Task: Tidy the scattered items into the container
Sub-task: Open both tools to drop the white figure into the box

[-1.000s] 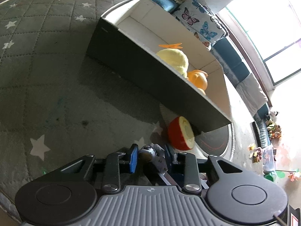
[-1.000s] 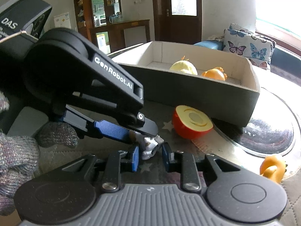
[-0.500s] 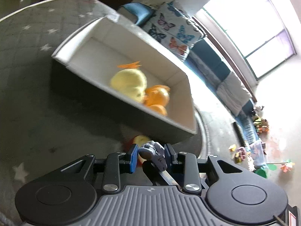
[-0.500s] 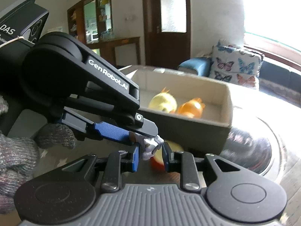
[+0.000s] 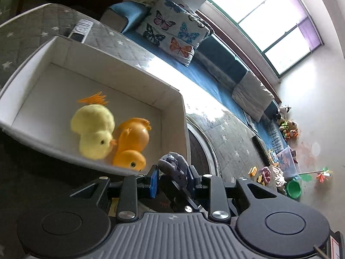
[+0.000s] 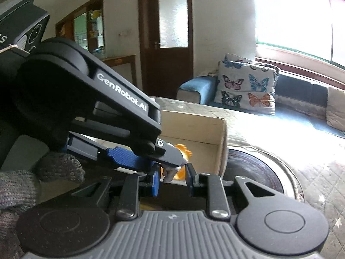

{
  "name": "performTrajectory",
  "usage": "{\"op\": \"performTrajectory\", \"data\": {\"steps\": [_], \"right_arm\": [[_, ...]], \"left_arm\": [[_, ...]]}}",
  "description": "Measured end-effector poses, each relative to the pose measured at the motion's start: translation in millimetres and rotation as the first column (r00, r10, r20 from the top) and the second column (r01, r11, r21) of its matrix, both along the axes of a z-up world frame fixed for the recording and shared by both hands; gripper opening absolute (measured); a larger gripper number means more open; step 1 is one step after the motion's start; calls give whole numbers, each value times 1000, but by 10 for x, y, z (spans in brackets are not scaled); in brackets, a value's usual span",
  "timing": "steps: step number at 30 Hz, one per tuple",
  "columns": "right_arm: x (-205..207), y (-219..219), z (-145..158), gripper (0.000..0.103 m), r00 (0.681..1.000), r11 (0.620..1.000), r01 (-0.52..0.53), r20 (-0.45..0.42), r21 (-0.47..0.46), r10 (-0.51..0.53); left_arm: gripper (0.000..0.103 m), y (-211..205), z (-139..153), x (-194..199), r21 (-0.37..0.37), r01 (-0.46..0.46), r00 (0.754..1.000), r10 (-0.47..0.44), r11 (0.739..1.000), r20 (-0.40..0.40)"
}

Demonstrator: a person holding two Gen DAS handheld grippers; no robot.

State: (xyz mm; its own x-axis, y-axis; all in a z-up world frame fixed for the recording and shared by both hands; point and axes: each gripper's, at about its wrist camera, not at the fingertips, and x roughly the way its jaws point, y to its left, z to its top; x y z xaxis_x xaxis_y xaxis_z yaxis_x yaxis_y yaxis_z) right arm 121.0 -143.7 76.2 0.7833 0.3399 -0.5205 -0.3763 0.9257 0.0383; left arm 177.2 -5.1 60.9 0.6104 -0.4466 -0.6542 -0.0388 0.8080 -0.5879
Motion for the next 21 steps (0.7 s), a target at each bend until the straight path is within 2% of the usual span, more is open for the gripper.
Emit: {"op": "performTrajectory", "data": {"steps": [11, 21], "right_arm": [[355, -12, -170, 23, 998, 1000, 22, -63, -8, -22], [407, -12, -209, 24, 997, 1000, 28, -68, -12, -29]], "left_arm": [[32, -39, -158, 289, 37, 23, 999, -22, 999, -39], [30, -39, -248, 358, 66, 28, 998, -24, 997, -65]]}}
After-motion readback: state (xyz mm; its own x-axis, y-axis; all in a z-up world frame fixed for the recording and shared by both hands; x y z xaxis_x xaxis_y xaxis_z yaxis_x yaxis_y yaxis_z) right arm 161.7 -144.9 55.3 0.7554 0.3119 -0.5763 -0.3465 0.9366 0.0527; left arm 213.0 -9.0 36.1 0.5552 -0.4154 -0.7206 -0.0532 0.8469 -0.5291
